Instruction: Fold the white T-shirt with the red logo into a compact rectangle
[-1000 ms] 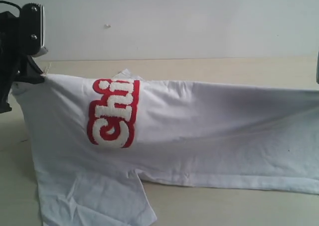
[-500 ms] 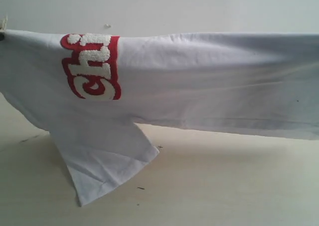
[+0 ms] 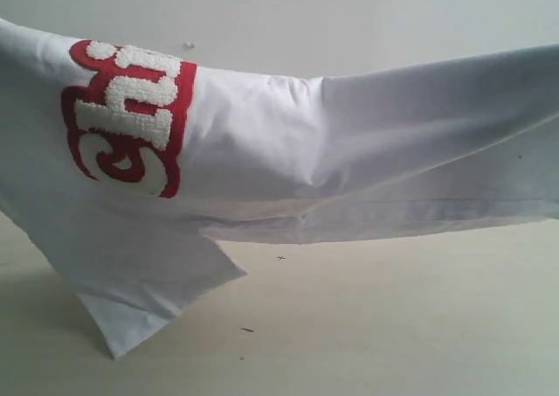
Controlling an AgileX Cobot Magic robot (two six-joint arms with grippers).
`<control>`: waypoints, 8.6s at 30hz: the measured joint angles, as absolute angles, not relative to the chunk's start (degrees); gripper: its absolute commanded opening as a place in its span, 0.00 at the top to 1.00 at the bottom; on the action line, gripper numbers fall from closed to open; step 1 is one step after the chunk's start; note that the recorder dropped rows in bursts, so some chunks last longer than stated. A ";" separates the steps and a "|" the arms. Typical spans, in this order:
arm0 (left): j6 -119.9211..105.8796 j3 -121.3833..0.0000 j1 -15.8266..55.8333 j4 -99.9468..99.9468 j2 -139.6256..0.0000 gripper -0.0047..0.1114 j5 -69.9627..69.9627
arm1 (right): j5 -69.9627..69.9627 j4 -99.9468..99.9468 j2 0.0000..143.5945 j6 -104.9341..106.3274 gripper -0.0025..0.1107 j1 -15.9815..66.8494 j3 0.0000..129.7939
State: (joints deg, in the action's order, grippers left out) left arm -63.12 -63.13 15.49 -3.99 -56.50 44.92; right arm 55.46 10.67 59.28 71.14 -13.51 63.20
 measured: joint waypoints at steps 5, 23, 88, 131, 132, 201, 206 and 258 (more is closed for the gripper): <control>-59.22 -63.13 15.65 -4.37 -50.64 0.95 48.09 | 56.85 12.33 55.22 67.28 0.98 -13.37 63.20; -46.11 -63.49 23.65 -3.93 -28.29 0.96 70.85 | 70.14 7.54 43.25 45.27 0.98 4.02 63.32; -7.33 -53.15 5.27 16.38 -97.24 0.95 11.63 | 27.99 -28.24 99.74 -3.40 0.98 4.01 56.25; -5.32 -57.34 13.11 5.69 -109.80 0.82 12.35 | 19.22 -5.96 112.47 13.92 0.98 3.42 57.02; -5.32 -57.64 12.85 5.69 -109.16 0.78 13.76 | 19.22 -5.96 112.11 13.92 0.98 3.42 56.79; -52.91 -23.83 49.90 -12.63 -84.72 0.79 28.36 | 33.29 7.15 98.57 21.46 0.98 3.38 56.45; -51.46 -23.83 49.90 -12.63 -85.05 0.96 25.42 | 33.29 7.30 98.57 21.46 0.98 3.38 56.45; -65.77 -57.04 28.62 -1.55 -99.34 0.81 26.97 | 34.60 8.53 98.57 21.46 0.98 3.38 56.45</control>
